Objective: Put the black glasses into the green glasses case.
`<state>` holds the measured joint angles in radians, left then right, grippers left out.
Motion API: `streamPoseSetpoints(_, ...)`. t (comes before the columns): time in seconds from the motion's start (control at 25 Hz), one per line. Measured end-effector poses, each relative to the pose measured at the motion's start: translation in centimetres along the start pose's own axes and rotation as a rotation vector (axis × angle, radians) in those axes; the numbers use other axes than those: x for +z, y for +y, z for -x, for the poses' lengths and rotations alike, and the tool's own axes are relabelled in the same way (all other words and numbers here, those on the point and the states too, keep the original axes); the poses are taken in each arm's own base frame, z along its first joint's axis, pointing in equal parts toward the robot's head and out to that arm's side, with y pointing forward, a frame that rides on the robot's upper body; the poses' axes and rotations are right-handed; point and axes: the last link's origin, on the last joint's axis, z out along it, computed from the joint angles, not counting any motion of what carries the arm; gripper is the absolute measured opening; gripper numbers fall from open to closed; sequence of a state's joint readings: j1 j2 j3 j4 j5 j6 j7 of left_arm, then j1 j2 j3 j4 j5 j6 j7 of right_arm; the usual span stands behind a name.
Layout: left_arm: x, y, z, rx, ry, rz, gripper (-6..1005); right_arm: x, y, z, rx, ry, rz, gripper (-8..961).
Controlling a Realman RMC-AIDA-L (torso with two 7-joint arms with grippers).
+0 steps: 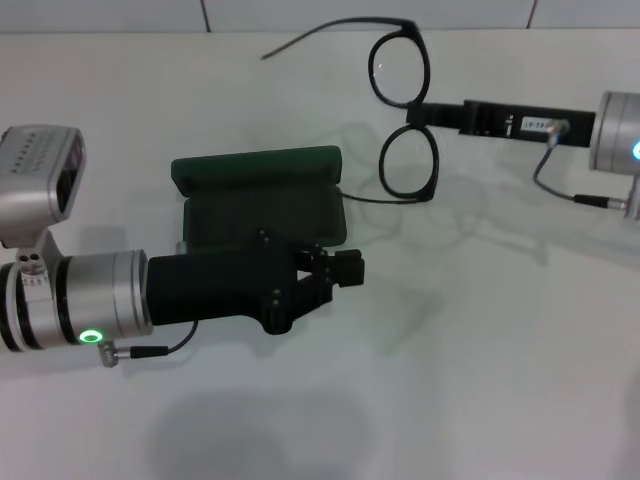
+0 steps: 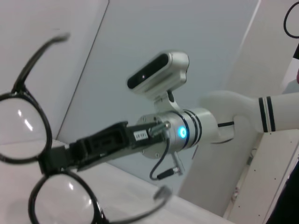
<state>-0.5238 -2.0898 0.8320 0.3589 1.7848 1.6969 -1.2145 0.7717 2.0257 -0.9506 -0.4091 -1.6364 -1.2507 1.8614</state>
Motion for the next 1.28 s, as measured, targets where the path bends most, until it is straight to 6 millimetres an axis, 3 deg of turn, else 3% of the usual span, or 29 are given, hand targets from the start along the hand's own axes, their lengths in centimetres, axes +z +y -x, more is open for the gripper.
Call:
streamPoseSetpoints(0.12,0.0,0.0,0.0,0.003,0.003,-0.002,85,0.3,0.0,-0.2,-0.019,0.012,-0.005,61)
streamPoseSetpoints(0.32,-0.1,-0.1,-0.2,0.01,0.002,-0.004,0,0.2,-0.2,-0.3,-0.042,0.032,-0.017,63)
streamPoseSetpoints(0.84,-0.4,-0.8,-1.0,0.027,0.033,-0.04,1,-0.1,0.4,-1.5,-0.078,0.075,0.037,66)
streamPoseSetpoints(1.28,0.6,-1.3,-2.4,0.059,0.051,-0.02,2,0.2,1.3,-2.3,-0.142,0.133,0.095,69)
